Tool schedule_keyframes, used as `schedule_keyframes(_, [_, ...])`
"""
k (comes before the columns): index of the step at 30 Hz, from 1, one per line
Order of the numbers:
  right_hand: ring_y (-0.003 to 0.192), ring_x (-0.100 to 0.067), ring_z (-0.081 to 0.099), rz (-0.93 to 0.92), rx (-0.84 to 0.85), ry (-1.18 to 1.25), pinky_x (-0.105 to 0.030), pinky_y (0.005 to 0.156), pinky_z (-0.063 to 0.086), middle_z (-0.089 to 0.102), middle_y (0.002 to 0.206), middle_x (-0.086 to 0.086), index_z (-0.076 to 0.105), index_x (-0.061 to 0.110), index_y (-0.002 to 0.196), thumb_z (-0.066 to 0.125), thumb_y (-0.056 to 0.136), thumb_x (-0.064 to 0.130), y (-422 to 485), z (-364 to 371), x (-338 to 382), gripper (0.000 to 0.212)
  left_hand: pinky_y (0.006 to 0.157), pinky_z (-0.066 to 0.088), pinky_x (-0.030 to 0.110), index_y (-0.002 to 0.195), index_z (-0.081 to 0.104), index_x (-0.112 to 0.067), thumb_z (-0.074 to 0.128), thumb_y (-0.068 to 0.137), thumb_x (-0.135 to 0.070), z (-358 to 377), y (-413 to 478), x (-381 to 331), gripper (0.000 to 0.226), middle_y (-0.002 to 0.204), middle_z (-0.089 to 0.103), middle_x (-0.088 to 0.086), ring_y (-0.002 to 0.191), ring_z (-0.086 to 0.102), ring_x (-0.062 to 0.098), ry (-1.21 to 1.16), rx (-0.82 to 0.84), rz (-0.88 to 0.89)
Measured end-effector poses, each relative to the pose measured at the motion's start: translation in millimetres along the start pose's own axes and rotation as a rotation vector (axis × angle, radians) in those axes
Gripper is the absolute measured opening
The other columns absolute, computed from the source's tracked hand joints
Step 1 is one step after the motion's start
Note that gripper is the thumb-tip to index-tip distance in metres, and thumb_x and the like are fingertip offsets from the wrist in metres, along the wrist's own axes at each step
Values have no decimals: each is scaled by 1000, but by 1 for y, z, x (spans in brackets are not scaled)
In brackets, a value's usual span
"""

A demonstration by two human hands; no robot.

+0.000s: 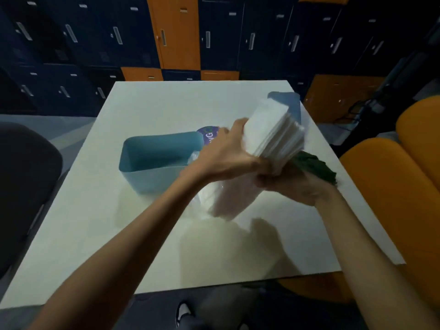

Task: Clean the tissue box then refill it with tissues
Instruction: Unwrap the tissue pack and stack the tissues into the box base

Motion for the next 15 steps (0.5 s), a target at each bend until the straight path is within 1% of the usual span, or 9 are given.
schedule_keyframes(2, [101,-13,65,166,30,-152,-21,75,56,64,114,-3,56,26,113,73,78,0,-21,-13,-27,47,97,46,49,143,23,-40,69,51,-71,26,-19,10,107,128,47,8,114,51,32,151,48,-87])
schedule_keyframes(3, [98,-12,66,236,57,-199,-25,79,57,64,114,-4,58,25,113,73,79,-2,-30,-19,-39,47,98,44,49,145,21,-38,70,54,-70,38,-29,15,107,128,47,9,114,51,33,246,72,-114])
schedule_keyframes(5, [102,-20,67,318,39,-232,-38,89,55,62,119,-7,57,24,122,73,80,2,-39,-35,-55,50,98,41,48,146,20,-33,73,60,-67,55,-44,24,107,126,46,11,114,49,34,432,103,-139])
schedule_keyframes(6, [103,-23,66,327,-6,-220,-41,90,55,60,121,-9,54,25,125,71,82,4,-41,-42,-58,51,96,39,46,147,20,-32,73,61,-66,58,-49,30,106,124,45,11,114,48,34,508,102,-150])
schedule_keyframes(7, [104,-24,65,320,-64,-211,-42,90,55,59,122,-10,53,25,125,69,85,4,-42,-48,-60,48,94,37,44,146,21,-31,72,60,-66,59,-54,35,106,122,45,11,112,48,34,568,100,-163])
schedule_keyframes(10, [101,-22,66,251,-195,-202,-39,87,56,62,116,-10,57,21,122,60,91,6,-37,-48,-52,35,93,35,43,146,21,-30,71,61,-66,57,-62,49,105,121,44,11,110,46,32,691,105,-188])
schedule_keyframes(12, [98,-21,67,231,-216,-224,-38,87,56,65,111,-8,61,18,119,57,95,15,-29,-34,-46,25,94,34,43,146,20,-29,72,60,-65,54,-66,58,106,123,44,12,111,45,32,743,94,-208])
schedule_keyframes(13, [96,-20,67,238,-214,-253,-37,86,55,66,109,-7,62,16,117,56,96,21,-24,-25,-45,23,94,33,43,147,21,-29,72,60,-65,53,-68,62,107,124,43,13,111,45,32,764,82,-219])
schedule_keyframes(15, [89,-17,66,258,-188,-351,-35,82,55,67,103,-5,65,12,112,54,96,31,-14,-3,-44,27,94,33,43,147,21,-29,72,58,-65,52,-71,69,109,127,43,13,112,45,33,803,59,-236])
Point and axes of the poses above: each hand's wrist, its own y-axis towards the middle knuckle, its own z-axis out of the palm, x = y × z, the point moved 6 cm from there along y, towards the middle knuckle
